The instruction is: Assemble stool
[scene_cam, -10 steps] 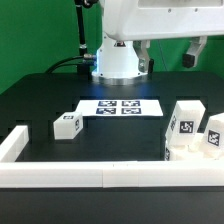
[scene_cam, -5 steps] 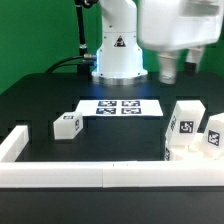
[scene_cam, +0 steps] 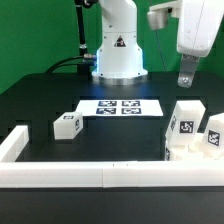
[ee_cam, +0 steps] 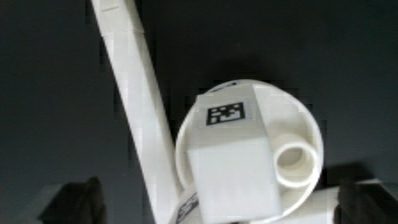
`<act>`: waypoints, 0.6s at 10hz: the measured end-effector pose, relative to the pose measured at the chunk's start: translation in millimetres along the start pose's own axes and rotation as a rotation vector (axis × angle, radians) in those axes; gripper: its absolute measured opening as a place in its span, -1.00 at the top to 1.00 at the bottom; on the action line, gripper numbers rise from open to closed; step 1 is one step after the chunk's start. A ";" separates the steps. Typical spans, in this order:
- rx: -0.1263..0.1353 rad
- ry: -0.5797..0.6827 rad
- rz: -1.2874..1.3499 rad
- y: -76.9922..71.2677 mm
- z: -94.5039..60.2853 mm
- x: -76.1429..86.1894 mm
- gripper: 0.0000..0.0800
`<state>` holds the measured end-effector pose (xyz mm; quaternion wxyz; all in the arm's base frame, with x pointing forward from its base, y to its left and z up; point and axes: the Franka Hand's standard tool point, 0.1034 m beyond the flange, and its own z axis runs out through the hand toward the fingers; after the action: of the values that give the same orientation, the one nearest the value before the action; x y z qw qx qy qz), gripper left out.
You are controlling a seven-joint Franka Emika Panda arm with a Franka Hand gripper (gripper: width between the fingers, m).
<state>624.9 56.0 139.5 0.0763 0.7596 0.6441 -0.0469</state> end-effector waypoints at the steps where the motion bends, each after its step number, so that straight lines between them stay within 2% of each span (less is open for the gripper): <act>1: -0.003 -0.009 -0.025 0.7 0.2 -2.2 -0.62; 2: 0.009 -0.023 -0.052 0.4 0.5 -3.2 -0.62; 3: 0.042 -0.040 0.008 4.5 -0.9 3.7 -0.62; 5: 0.078 -0.062 0.063 -1.1 10.9 9.3 -0.62; 6: 0.078 -0.063 0.059 -2.5 16.8 7.2 -0.62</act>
Offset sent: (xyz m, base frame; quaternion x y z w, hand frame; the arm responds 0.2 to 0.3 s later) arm -0.0031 0.0378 -0.0228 0.1075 0.0423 0.1348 0.9841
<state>624.1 60.4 121.6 0.0685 0.7788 0.6164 -0.0937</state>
